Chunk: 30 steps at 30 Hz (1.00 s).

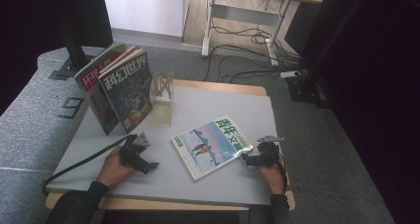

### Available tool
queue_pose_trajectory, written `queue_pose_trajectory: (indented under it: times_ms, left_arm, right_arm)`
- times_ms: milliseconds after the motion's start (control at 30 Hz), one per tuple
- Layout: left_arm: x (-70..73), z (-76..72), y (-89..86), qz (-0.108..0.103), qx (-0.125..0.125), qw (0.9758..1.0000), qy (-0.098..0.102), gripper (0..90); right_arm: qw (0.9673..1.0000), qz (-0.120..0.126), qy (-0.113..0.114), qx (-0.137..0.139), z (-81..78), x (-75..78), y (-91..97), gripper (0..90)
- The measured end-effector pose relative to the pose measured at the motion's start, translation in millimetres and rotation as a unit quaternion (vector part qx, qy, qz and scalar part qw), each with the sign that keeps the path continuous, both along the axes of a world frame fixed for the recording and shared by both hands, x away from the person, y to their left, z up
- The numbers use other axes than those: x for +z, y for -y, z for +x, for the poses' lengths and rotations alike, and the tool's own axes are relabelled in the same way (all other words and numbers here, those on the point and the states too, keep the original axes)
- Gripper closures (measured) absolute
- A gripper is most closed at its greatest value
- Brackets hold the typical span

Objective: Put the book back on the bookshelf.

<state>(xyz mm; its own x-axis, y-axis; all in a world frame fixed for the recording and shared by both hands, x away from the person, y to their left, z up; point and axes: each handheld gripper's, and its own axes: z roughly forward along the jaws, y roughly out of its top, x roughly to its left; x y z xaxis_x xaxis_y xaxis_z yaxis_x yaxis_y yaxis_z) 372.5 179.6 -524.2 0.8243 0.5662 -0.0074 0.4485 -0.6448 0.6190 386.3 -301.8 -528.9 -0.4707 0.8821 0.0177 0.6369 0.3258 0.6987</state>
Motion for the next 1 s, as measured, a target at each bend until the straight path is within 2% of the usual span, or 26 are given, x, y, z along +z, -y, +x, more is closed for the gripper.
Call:
queue_pose_trajectory:
  times_ms: [133, 333, 467, 1000]
  left_arm:
    - [4.1, 4.3, 2.7, 0.002, 0.000, 1.0000, -0.002, 1.3]
    - [18.6, 14.3, 11.1, -0.031, -0.001, 0.9995, 0.004, 4.4]
    - [23.2, 23.1, 21.3, -0.037, -0.004, 0.9992, 0.010, 6.7]
    - [33.2, 56.3, 65.4, -0.059, -0.025, 0.9979, 0.009, 13.1]
  right_arm:
    - [1.0000, 0.007, -0.003, 0.003, -1.8, 0.5, 1.0, 0.2]
    - [0.9998, 0.015, 0.010, 0.005, -6.0, 8.7, 0.2, 0.8]
    - [0.9996, 0.019, 0.020, 0.008, -6.6, 14.7, -2.5, 0.8]
    - [0.9994, 0.010, 0.018, 0.027, 17.0, 16.2, -29.0, 5.0]
